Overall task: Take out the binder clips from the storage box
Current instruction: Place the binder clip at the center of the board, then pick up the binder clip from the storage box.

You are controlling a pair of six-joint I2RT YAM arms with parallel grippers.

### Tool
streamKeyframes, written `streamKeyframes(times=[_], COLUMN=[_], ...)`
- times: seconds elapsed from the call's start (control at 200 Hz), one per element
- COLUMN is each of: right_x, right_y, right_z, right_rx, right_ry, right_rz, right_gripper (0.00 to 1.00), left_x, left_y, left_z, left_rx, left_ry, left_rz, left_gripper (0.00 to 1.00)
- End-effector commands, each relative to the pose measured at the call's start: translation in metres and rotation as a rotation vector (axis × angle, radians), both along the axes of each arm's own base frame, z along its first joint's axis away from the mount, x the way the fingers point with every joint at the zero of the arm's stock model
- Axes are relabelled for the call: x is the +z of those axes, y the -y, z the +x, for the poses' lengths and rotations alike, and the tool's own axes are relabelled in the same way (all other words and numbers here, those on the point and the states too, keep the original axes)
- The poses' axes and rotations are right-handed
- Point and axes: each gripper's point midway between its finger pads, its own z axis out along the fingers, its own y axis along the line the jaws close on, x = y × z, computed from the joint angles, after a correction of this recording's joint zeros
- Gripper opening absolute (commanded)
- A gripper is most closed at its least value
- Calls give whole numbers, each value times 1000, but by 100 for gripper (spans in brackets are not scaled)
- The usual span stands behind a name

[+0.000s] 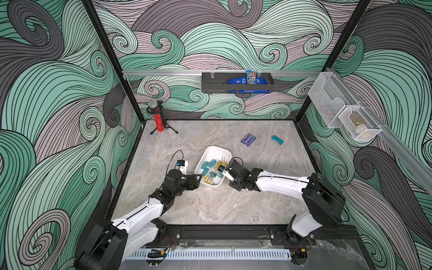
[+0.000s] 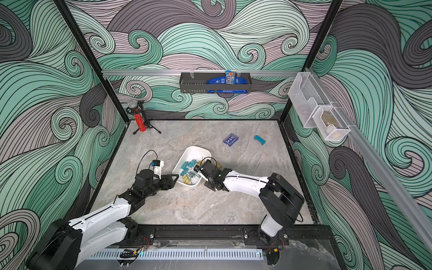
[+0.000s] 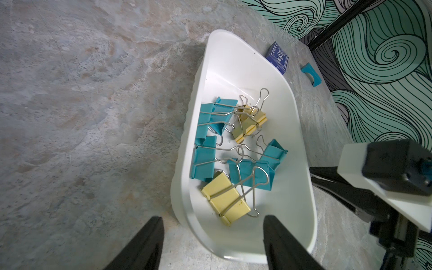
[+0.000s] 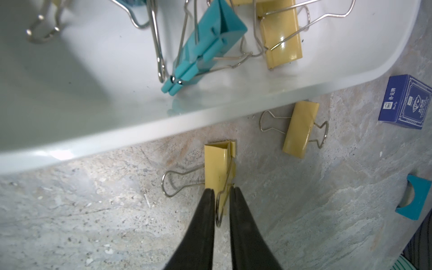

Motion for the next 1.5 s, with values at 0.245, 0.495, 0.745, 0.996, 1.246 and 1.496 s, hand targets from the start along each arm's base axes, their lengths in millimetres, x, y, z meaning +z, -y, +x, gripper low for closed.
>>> streamKeyframes(times=[0.245, 0.495, 0.745, 0.996, 1.246, 1.496], right_x=[30, 69, 80, 71, 50, 43], right_y=[-17, -32, -70, -93, -93, -97], right_z=[-2, 8, 22, 38, 62, 78], right_rx=[18, 48, 132, 188, 189, 194], right_ry=[23, 89, 78, 70, 77, 121], right_rz=[104, 182, 232, 217, 136, 98], right_gripper=[37, 42, 38, 36, 33, 33], left_x=[6, 6, 6, 9, 8, 7], left_y=[4, 4, 3, 4, 5, 5], left_z=[-1, -2, -2, -2, -3, -3], left_rx=[-11, -10, -11, -16, -18, -22], left_ry=[10, 13, 10, 15, 16, 15], left_rz=[-17, -17, -8, -15, -16, -17], left_gripper=[70, 70, 70, 70, 70, 70])
